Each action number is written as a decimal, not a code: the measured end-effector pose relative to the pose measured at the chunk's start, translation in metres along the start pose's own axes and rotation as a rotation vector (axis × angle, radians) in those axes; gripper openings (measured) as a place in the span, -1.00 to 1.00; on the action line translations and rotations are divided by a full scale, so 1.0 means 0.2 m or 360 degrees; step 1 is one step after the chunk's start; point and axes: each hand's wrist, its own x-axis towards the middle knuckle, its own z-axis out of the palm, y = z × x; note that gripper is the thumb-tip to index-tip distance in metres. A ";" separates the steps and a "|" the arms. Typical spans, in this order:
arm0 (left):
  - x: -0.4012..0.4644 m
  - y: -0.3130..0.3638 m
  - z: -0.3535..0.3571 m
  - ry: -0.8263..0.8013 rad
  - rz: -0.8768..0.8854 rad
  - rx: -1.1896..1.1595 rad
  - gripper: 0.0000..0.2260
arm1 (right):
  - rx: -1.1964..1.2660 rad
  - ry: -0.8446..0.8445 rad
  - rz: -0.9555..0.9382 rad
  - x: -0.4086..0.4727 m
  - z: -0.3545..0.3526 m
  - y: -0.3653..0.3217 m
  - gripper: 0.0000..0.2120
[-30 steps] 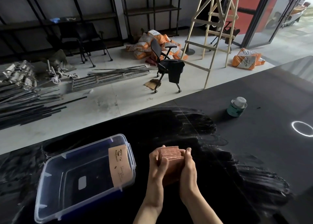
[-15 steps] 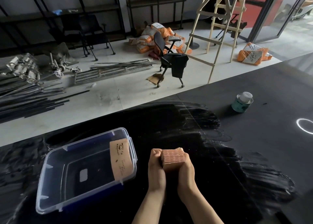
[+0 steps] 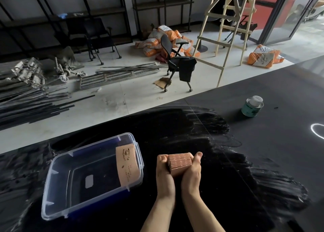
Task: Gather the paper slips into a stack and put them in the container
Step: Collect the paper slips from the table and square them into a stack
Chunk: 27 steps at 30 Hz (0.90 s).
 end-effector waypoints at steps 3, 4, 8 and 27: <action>-0.03 0.05 0.03 -0.0107 -0.0055 0.0039 -0.28 | -0.0088 0.0104 -0.0062 0.04 0.04 -0.02 -0.35; -0.04 0.06 0.03 -0.0215 -0.0062 0.0051 -0.25 | -0.0108 0.0164 -0.0082 0.06 0.04 -0.03 -0.36; -0.11 0.08 -0.04 -0.0483 0.0115 0.0218 -0.44 | -0.0212 0.0258 -0.0187 0.10 0.04 -0.06 -0.20; -0.12 0.17 -0.21 -0.0289 0.0958 0.1887 -0.51 | -0.0272 0.0111 -0.0349 0.16 -0.08 -0.07 -0.40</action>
